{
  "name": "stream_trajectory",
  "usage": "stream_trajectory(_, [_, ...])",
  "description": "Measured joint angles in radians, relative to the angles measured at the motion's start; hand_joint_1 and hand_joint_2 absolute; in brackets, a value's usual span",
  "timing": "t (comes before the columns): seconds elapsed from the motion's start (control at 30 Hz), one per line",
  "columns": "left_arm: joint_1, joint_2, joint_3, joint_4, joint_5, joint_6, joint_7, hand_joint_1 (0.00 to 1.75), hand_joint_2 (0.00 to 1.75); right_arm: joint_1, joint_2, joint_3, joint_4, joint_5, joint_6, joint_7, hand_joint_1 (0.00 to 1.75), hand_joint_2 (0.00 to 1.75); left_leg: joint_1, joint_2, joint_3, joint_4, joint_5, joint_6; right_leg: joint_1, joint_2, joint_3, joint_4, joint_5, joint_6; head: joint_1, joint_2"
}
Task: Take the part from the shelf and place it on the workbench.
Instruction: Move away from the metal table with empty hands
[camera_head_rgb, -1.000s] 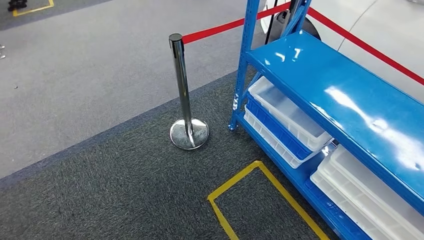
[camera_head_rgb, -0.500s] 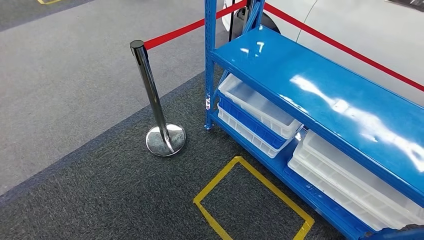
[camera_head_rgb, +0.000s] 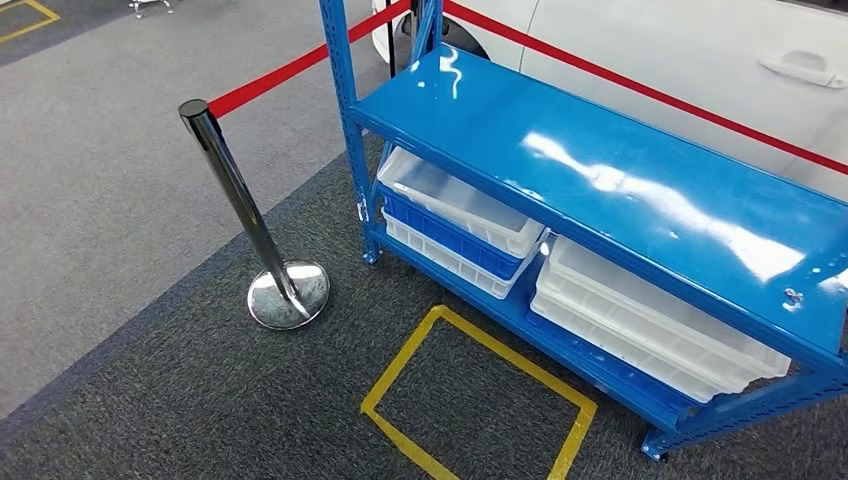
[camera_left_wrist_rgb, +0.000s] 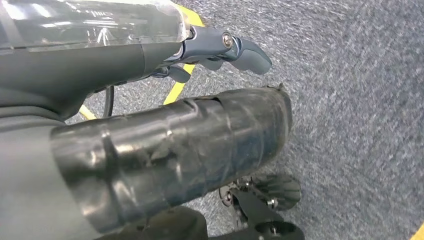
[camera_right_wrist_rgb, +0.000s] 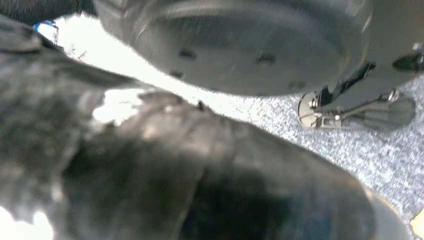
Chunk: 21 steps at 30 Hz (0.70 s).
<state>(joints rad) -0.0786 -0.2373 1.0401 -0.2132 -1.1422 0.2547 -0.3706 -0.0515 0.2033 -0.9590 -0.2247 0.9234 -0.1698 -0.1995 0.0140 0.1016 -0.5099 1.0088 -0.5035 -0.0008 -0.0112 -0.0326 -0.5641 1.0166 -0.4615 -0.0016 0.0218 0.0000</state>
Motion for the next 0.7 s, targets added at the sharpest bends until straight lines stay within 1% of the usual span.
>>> stream_trajectory(0.03, [-0.001, 0.000, 0.000, 0.000, 0.000, 0.000, -0.002, 0.00, 0.00, 0.000, 0.000, 0.000, 0.000, 0.000, 0.000, 0.000, 0.00, 0.00, 0.002, -0.020, -0.007, 0.022, -0.018, -0.005, -0.003, 0.009, 0.002, -0.004, 0.003, -0.007, 0.000, 0.000])
stream_trajectory(0.07, [-0.001, 0.001, 0.000, 0.000, 0.000, 0.000, -0.004, 0.00, 0.00, -0.001, 0.000, 0.000, 0.000, 0.000, 0.000, 0.000, 0.00, 0.00, 0.004, -0.046, -0.026, 0.066, -0.047, -0.008, -0.005, 0.019, 0.003, -0.007, 0.006, -0.014, -0.001, 0.000])
stream_trajectory(0.1, [0.000, 0.001, 0.000, 0.000, 0.000, -0.001, -0.005, 0.00, 0.00, -0.001, 0.000, 0.000, 0.000, 0.000, 0.000, 0.000, 0.00, 0.00, 0.005, -0.072, -0.055, 0.130, -0.082, -0.009, -0.004, 0.028, 0.002, -0.007, 0.006, -0.018, -0.001, 0.000])
stream_trajectory(0.13, [0.002, 0.001, 0.000, 0.000, 0.000, -0.001, -0.007, 0.00, 0.00, -0.002, 0.000, 0.000, 0.000, 0.000, 0.001, 0.000, 0.00, 0.00, 0.005, -0.085, -0.090, 0.203, -0.115, -0.010, -0.003, 0.039, 0.001, -0.007, 0.007, -0.020, -0.002, 0.000])
stream_trajectory(0.17, [0.003, 0.001, 0.000, 0.000, 0.000, -0.001, -0.007, 0.00, 0.00, -0.002, 0.000, 0.000, 0.000, 0.000, 0.001, -0.001, 0.00, 0.00, 0.005, -0.090, -0.119, 0.262, -0.134, -0.010, -0.001, 0.051, 0.000, -0.006, 0.006, -0.021, -0.001, 0.000])
stream_trajectory(0.2, [0.005, 0.001, 0.000, 0.000, 0.000, -0.001, -0.007, 0.00, 0.00, -0.002, 0.000, 0.000, 0.000, 0.000, 0.001, -0.001, 0.00, 0.00, 0.005, -0.092, -0.136, 0.291, -0.133, -0.009, 0.000, 0.064, 0.001, -0.004, 0.006, -0.022, -0.001, 0.000])
stream_trajectory(0.23, [0.006, 0.001, 0.000, 0.000, 0.000, -0.002, -0.007, 0.00, 0.00, -0.002, 0.000, 0.000, 0.000, 0.000, 0.002, -0.001, 0.00, 0.00, 0.005, -0.094, -0.134, 0.278, -0.111, -0.007, 0.000, 0.078, 0.001, -0.002, 0.006, -0.021, -0.001, 0.000])
stream_trajectory(0.27, [0.006, 0.001, 0.000, 0.000, 0.000, -0.002, -0.007, 0.00, 0.00, -0.001, 0.000, 0.000, 0.000, 0.000, 0.002, -0.001, 0.00, 0.00, 0.005, -0.099, -0.115, 0.229, -0.073, -0.004, 0.000, 0.092, 0.002, 0.000, 0.005, -0.020, -0.002, 0.000])
stream_trajectory(0.3, [0.006, 0.001, 0.000, 0.000, 0.000, -0.002, -0.007, 0.00, 0.00, -0.002, 0.000, 0.000, 0.000, 0.000, 0.002, -0.001, 0.00, 0.00, 0.006, -0.113, -0.086, 0.157, -0.032, 0.000, 0.000, 0.106, 0.003, 0.003, 0.003, -0.018, -0.002, 0.000])
stream_trajectory(0.33, [0.006, 0.002, 0.000, 0.000, 0.000, -0.002, -0.007, 0.00, 0.00, -0.002, 0.000, 0.000, 0.000, 0.000, 0.002, -0.001, 0.00, 0.00, 0.006, -0.134, -0.058, 0.089, -0.003, 0.004, 0.001, 0.118, 0.002, 0.007, 0.001, -0.014, -0.001, 0.000])
stream_trajectory(0.37, [0.006, 0.002, 0.000, 0.000, -0.001, -0.002, -0.007, 0.00, 0.00, -0.003, 0.000, 0.000, 0.000, 0.000, 0.002, -0.001, 0.00, 0.00, 0.006, -0.152, -0.039, 0.042, 0.013, 0.006, 0.001, 0.129, -0.001, 0.010, 0.000, -0.009, -0.001, 0.000])
stream_trajectory(0.4, [0.005, 0.003, 0.000, 0.000, -0.001, -0.002, -0.007, 0.00, 0.00, -0.003, 0.001, 0.000, 0.000, 0.001, 0.002, -0.001, 0.00, 0.00, 0.005, -0.164, -0.030, 0.018, 0.016, 0.008, 0.000, 0.138, -0.004, 0.012, 0.000, -0.003, -0.001, 0.000])
stream_trajectory(0.43, [0.004, 0.004, 0.000, 0.000, -0.001, -0.001, -0.007, 0.00, 0.00, -0.002, 0.001, 0.000, 0.000, 0.001, 0.002, -0.001, 0.00, 0.00, 0.003, -0.166, -0.028, 0.013, 0.013, 0.010, 0.000, 0.147, -0.007, 0.012, 0.001, 0.005, -0.001, 0.000])
stream_trajectory(0.47, [0.002, 0.003, 0.000, 0.000, -0.001, -0.001, -0.007, 0.00, 0.00, -0.001, 0.001, 0.000, 0.000, 0.001, 0.001, -0.001, 0.00, 0.00, 0.003, -0.157, -0.026, 0.011, 0.015, 0.015, -0.002, 0.155, -0.009, 0.010, 0.003, 0.012, -0.001, 0.000])
stream_trajectory(0.5, [0.001, 0.004, 0.000, 0.000, -0.001, -0.001, -0.007, 0.00, 0.00, 0.001, 0.000, 0.000, 0.000, 0.001, 0.001, -0.001, 0.00, 0.00, 0.004, -0.146, -0.024, 0.006, 0.018, 0.021, -0.003, 0.150, -0.011, 0.012, 0.001, 0.018, -0.001, 0.000])
stream_trajectory(0.53, [0.001, 0.004, 0.000, 0.000, -0.001, -0.001, -0.007, 0.00, 0.00, 0.001, 0.000, 0.000, 0.000, 0.001, 0.001, -0.001, 0.00, 0.00, 0.005, -0.135, -0.021, 0.001, 0.022, 0.028, -0.003, 0.130, -0.017, 0.026, -0.008, 0.022, 0.000, 0.000])
stream_trajectory(0.57, [0.002, 0.004, 0.001, 0.000, -0.001, -0.001, -0.007, 0.00, 0.00, 0.001, 0.000, 0.000, 0.000, 0.001, 0.001, 0.000, 0.00, 0.00, 0.007, -0.122, -0.020, -0.004, 0.025, 0.035, -0.002, 0.103, -0.032, 0.059, -0.030, 0.027, 0.001, 0.000])
stream_trajectory(0.6, [0.003, 0.004, 0.001, 0.000, -0.001, -0.001, -0.007, 0.00, 0.00, 0.000, 0.000, 0.000, 0.000, 0.001, 0.001, 0.000, 0.00, 0.00, 0.006, -0.109, -0.020, -0.006, 0.026, 0.040, -0.003, 0.072, -0.057, 0.112, -0.061, 0.030, 0.002, 0.000])
stream_trajectory(0.63, [0.005, 0.004, 0.001, 0.000, -0.002, -0.002, -0.007, 0.00, 0.00, -0.001, 0.000, 0.000, 0.000, 0.001, 0.001, 0.001, 0.00, 0.00, 0.004, -0.096, -0.020, -0.006, 0.026, 0.043, -0.002, 0.053, -0.090, 0.177, -0.094, 0.034, 0.003, 0.000])
stream_trajectory(0.67, [0.007, 0.004, 0.001, 0.000, -0.002, -0.002, -0.007, 0.00, 0.00, -0.002, 0.000, 0.000, 0.000, 0.001, 0.001, 0.001, 0.00, 0.00, 0.003, -0.081, -0.021, -0.005, 0.024, 0.044, -0.003, 0.045, -0.121, 0.239, -0.119, 0.037, 0.003, 0.000])
stream_trajectory(0.7, [0.008, 0.004, 0.001, 0.000, -0.002, -0.002, -0.006, 0.00, 0.00, -0.001, 0.000, 0.000, 0.000, 0.001, 0.001, 0.002, 0.00, 0.00, 0.002, -0.068, -0.021, -0.005, 0.023, 0.044, -0.003, 0.042, -0.139, 0.277, -0.127, 0.038, 0.003, 0.000])
